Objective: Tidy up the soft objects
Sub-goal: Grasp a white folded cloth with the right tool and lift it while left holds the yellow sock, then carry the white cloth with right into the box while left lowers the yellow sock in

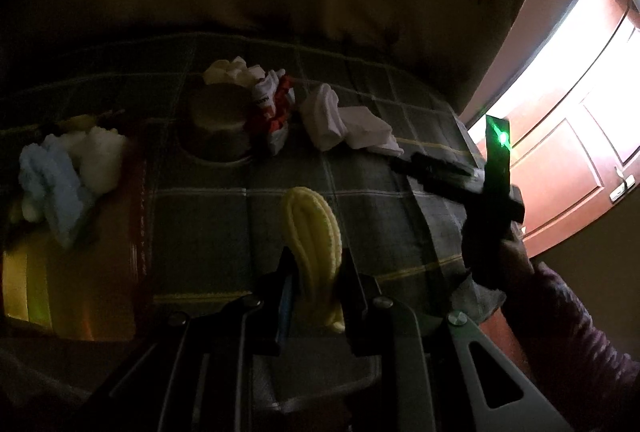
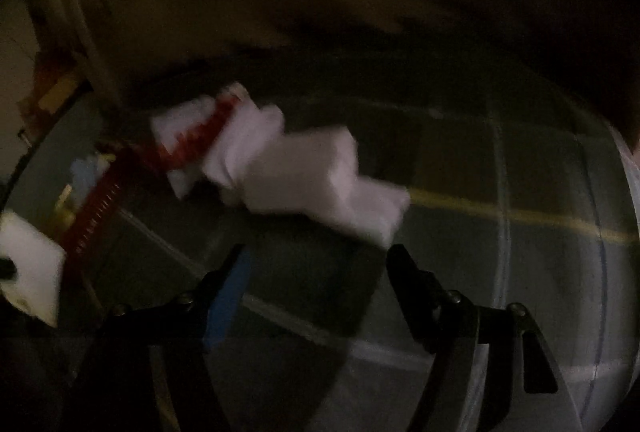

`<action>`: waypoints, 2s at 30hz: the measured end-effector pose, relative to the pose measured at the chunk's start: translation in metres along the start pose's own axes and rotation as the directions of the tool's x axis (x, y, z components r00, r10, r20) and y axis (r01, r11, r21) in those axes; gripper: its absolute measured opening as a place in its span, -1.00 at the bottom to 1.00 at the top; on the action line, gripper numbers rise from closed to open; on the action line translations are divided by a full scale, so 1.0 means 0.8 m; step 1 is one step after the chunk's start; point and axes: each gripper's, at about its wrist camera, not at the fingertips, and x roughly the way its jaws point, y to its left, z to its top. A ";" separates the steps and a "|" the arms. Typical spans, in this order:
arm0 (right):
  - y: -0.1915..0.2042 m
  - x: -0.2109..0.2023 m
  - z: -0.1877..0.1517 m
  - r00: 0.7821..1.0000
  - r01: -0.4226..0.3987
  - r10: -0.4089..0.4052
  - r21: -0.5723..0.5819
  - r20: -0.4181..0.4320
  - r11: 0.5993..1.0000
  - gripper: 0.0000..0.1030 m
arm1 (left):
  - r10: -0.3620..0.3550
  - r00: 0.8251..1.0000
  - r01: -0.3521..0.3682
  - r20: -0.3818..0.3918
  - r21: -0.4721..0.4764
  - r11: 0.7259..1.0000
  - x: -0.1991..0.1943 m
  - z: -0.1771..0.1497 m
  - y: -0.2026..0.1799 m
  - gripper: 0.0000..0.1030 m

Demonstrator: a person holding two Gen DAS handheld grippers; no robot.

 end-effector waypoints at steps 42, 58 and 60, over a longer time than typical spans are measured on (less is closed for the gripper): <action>0.107 -0.139 -0.052 0.987 -0.053 0.054 -0.010 0.148 0.999 0.20 | 0.045 0.994 -0.032 0.104 -0.122 0.992 -0.075 -0.042 0.058 -0.59; 0.183 -0.133 -0.056 0.982 -0.142 0.147 -0.046 0.122 0.989 0.21 | 0.301 0.951 -0.286 0.070 -0.167 0.944 -0.074 -0.031 0.232 -0.53; 0.189 -0.132 -0.054 0.982 -0.146 0.151 -0.050 0.115 0.988 0.21 | 0.298 0.953 -0.285 0.059 -0.165 0.944 -0.065 -0.030 0.247 -0.51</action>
